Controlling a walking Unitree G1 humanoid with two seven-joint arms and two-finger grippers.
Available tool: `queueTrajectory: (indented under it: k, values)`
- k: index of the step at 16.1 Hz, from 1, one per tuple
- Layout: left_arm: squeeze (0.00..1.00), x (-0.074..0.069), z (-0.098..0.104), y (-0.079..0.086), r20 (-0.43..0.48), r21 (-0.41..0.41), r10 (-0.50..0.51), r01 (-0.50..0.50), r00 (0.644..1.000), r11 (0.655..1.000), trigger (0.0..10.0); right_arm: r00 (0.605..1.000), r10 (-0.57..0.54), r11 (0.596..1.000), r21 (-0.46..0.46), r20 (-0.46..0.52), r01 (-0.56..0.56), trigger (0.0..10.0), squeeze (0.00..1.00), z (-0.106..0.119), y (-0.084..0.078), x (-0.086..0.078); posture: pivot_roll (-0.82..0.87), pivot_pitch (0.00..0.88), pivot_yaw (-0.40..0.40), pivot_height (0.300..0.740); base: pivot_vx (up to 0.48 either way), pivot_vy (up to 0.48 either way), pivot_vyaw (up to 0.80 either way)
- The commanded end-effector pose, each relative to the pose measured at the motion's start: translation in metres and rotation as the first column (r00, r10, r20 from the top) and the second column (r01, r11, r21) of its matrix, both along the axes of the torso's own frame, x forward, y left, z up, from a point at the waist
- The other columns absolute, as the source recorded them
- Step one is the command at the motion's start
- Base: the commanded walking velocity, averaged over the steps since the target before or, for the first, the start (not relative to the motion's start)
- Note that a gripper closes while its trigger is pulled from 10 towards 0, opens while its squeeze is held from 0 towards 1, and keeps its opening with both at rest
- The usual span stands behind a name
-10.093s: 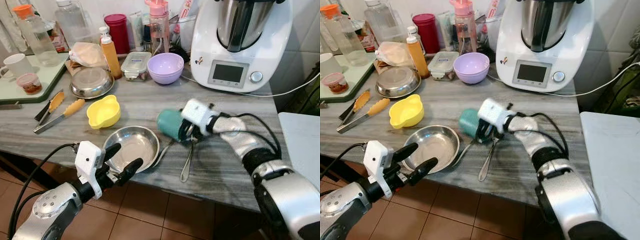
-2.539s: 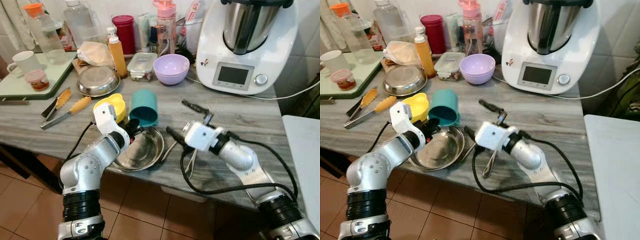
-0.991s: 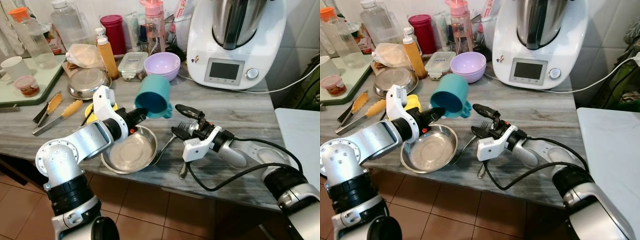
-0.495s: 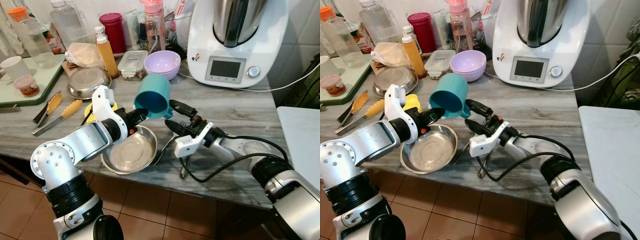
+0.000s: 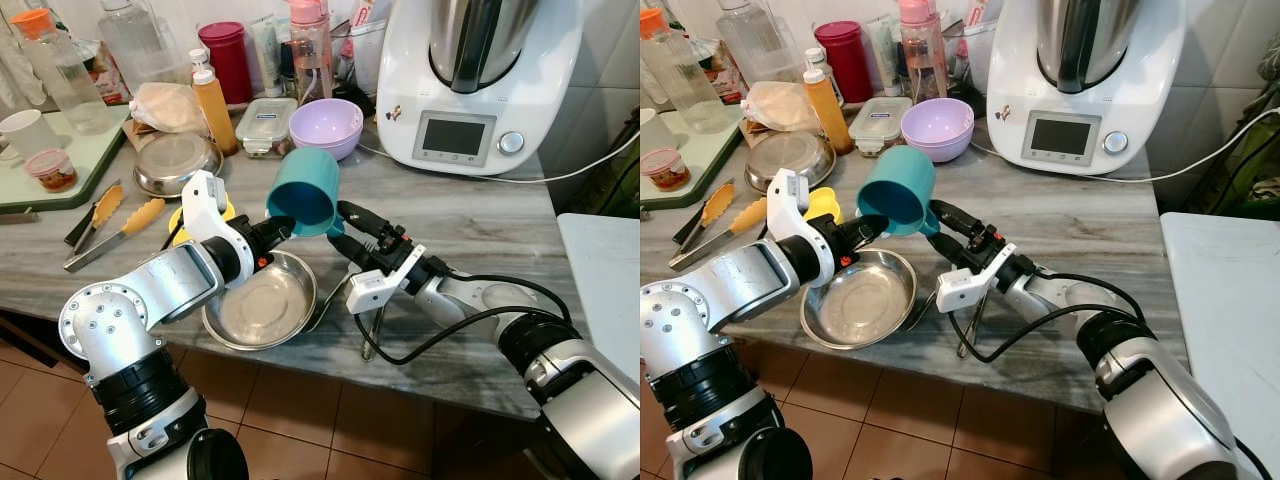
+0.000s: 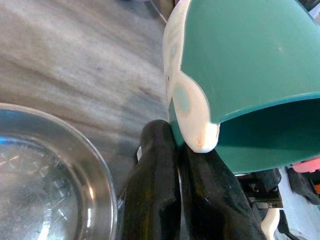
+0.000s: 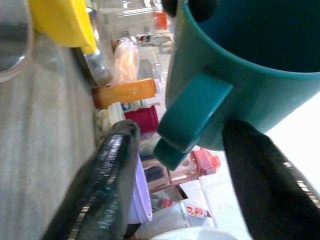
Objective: Setting the table
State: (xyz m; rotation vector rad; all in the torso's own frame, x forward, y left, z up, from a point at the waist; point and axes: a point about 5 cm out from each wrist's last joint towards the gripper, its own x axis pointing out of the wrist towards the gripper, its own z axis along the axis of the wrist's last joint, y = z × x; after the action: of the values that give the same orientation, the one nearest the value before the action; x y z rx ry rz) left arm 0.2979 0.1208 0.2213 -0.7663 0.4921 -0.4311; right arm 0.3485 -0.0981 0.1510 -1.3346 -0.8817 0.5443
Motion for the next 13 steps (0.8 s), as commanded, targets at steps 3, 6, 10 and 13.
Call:
queueTrajectory:
  k: [3,6,10,13]
  values:
    - [0.00,0.004,0.002,-0.002,-0.004,-0.034,0.015,-0.015,1.000,0.999,0.0,0.998,0.041,0.990,0.130,0.046,-0.047,0.0,0.00,0.022,0.009,-0.002,-0.12,0.066,0.136,0.740,0.000,0.000,0.00]
    - [0.00,0.006,0.001,-0.004,-0.011,-0.048,0.015,-0.015,1.000,0.999,0.0,0.995,0.042,0.977,0.203,0.091,-0.059,0.0,0.00,0.039,0.012,0.000,-0.13,0.060,0.135,0.740,0.000,0.000,0.00]
    - [0.00,0.008,-0.004,-0.002,-0.026,-0.046,0.027,-0.029,0.999,0.999,0.0,0.991,0.017,0.963,0.266,0.133,-0.052,0.0,0.00,0.060,0.011,0.002,-0.13,0.051,0.135,0.740,0.000,0.000,0.00]
    - [0.00,0.008,-0.014,0.000,-0.057,-0.014,0.027,-0.028,0.998,1.000,0.0,0.992,0.012,0.964,0.264,0.124,-0.044,0.0,0.00,0.059,0.010,0.002,-0.14,0.049,0.135,0.740,0.000,0.000,0.00]
